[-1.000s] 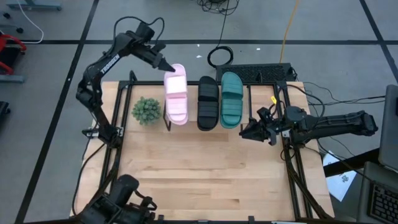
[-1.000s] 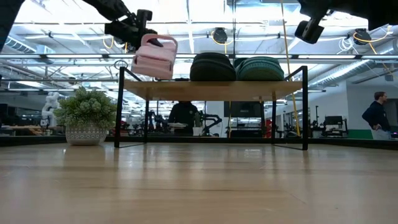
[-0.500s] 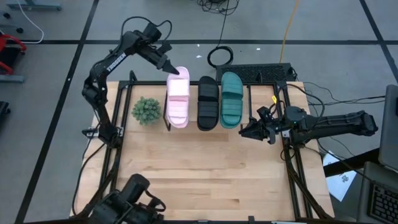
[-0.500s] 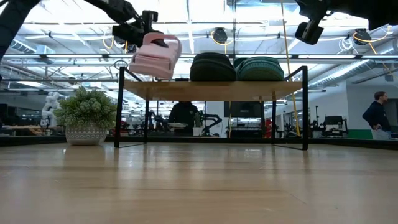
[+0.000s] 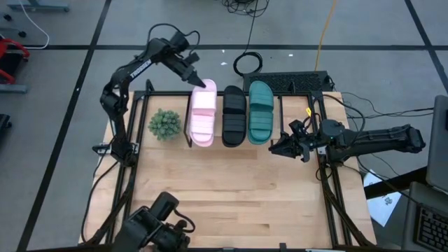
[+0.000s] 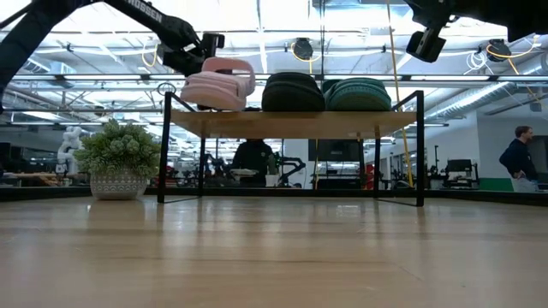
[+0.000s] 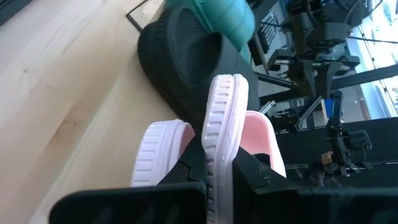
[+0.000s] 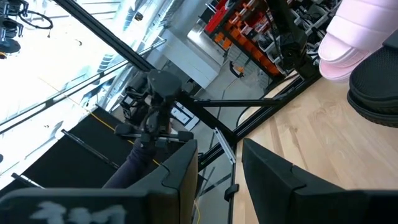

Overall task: Pick and place slides into the shelf
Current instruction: Put the pink slippers on the shelf

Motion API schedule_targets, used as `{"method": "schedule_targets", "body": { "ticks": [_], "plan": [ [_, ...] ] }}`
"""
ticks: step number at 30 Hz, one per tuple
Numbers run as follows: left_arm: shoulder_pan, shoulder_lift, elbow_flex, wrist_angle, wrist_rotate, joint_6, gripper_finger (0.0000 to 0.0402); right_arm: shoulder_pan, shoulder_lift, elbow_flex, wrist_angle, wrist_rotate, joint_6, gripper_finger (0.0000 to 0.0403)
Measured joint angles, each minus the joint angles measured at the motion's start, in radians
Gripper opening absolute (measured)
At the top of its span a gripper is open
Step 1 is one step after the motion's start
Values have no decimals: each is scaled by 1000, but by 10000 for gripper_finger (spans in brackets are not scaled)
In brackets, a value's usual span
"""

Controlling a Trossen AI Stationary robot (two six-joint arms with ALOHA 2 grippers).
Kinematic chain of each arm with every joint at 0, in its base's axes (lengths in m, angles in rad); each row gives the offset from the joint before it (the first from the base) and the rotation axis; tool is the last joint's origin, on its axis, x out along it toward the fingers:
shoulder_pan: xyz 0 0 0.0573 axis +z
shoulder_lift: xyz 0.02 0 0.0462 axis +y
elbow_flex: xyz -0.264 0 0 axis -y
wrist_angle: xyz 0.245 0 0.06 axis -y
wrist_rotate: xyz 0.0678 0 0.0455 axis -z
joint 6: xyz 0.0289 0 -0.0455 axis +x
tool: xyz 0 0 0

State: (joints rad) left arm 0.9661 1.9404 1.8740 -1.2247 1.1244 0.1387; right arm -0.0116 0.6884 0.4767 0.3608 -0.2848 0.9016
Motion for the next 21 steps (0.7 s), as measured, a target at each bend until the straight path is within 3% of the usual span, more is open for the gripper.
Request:
{"method": "schedule_targets", "body": {
  "ticks": [16,21],
  "plan": [
    [4,18,0,10,-49,13,12,0,0,0,0,0,-5,118],
    [-7,12,-1,71,17,-32,12,0,0,0,0,0,-5,118]
  ]
}}
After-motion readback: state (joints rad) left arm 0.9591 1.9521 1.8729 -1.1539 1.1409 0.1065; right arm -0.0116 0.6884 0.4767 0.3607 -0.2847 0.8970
